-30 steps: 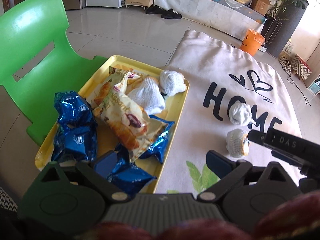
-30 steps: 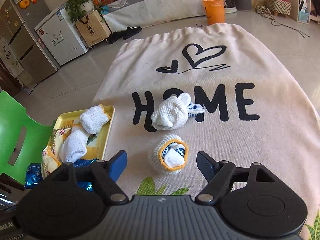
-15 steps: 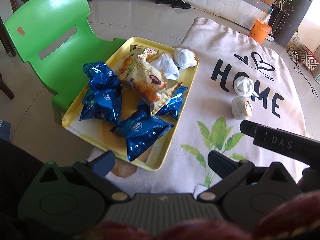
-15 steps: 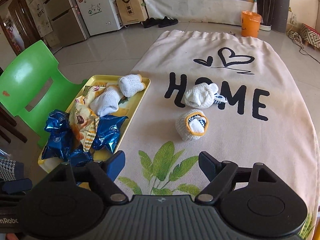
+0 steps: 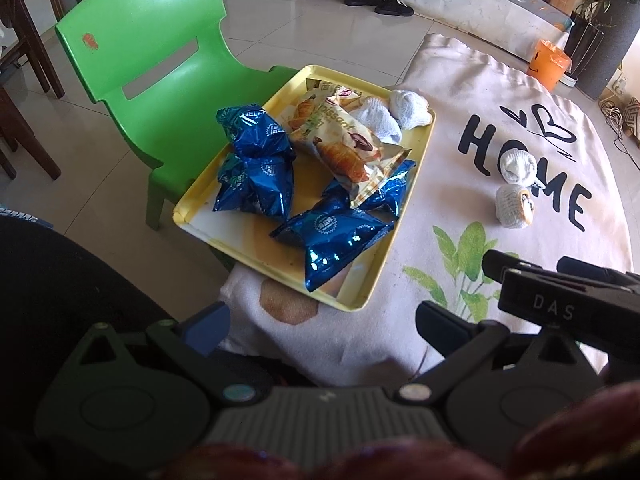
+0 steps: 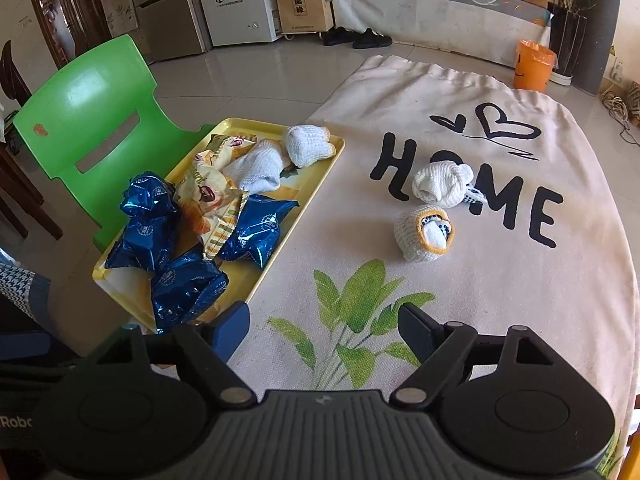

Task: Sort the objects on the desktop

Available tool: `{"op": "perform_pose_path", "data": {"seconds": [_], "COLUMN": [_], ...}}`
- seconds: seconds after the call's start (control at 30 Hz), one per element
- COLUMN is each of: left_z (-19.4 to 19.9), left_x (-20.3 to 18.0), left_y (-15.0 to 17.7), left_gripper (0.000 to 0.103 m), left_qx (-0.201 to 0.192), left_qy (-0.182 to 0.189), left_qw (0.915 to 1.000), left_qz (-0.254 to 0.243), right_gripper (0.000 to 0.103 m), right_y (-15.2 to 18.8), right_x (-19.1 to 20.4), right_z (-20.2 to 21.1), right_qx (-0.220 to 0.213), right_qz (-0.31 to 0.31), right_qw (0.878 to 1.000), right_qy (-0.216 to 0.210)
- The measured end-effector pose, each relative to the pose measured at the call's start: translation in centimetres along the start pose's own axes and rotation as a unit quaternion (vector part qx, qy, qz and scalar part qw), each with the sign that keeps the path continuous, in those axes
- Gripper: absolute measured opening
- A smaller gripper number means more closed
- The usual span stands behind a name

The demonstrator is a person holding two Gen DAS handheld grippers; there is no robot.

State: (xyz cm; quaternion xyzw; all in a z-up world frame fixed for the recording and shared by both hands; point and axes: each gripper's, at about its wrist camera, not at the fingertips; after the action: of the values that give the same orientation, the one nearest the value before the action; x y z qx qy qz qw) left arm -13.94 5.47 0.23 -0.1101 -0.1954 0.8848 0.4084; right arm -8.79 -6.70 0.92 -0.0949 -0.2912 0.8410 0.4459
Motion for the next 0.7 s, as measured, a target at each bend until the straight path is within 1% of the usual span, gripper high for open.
{"op": "perform_pose_path", "data": {"seconds": [0.13, 0.27, 0.7], "left_z": [-0.05, -0.06, -0.06], "left_x": [0.32, 0.36, -0.37], "left_y": [0.1, 0.17, 0.53], "left_gripper": [0.103, 0.103, 0.103], "left_qx": [0.006, 0.007, 0.01], "left_qy": [0.0, -0.003, -0.017], "left_qw": [1.0, 0.9999, 0.9997], "left_qz": [0.006, 0.007, -0.011], "right_gripper": [0.082, 0.082, 0.082], "right_y": [0.02, 0.02, -0.09], "right_x": [-0.07, 0.22, 0.55], "right_z": [0.04, 0.1, 0.15], "right_qx": [-0.001, -0.003, -0.009], "right_qz": [-0.011, -0.008, -0.002], "right_qw": [1.0, 1.0, 1.0], "right_qy": [-0.004, -0.007, -0.013]}}
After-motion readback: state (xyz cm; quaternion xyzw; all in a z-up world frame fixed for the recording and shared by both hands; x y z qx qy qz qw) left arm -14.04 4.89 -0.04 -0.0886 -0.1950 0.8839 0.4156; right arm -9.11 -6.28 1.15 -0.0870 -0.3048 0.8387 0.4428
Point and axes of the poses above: each gripper's, at about its wrist camera, not at the fingertips, and z roughly against the way its jaws point, x to its left, y to its underside, and after that the axes turned 1 degree about -z, right-handed
